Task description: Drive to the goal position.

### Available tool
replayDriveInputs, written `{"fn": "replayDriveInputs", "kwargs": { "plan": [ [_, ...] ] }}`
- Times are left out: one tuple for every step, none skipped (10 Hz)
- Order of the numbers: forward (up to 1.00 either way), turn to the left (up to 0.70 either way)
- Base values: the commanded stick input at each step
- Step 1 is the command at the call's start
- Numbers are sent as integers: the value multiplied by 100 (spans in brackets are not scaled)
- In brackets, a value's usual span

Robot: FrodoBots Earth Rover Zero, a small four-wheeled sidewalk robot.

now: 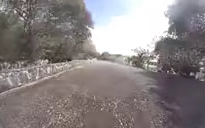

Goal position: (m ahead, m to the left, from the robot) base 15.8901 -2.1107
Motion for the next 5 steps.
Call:
{"fn": "replayDriveInputs", "kwargs": {
  "plan": [
    [85, 20],
    [85, 27],
    [85, 33],
    [85, 26],
    [85, 13]
  ]
}}
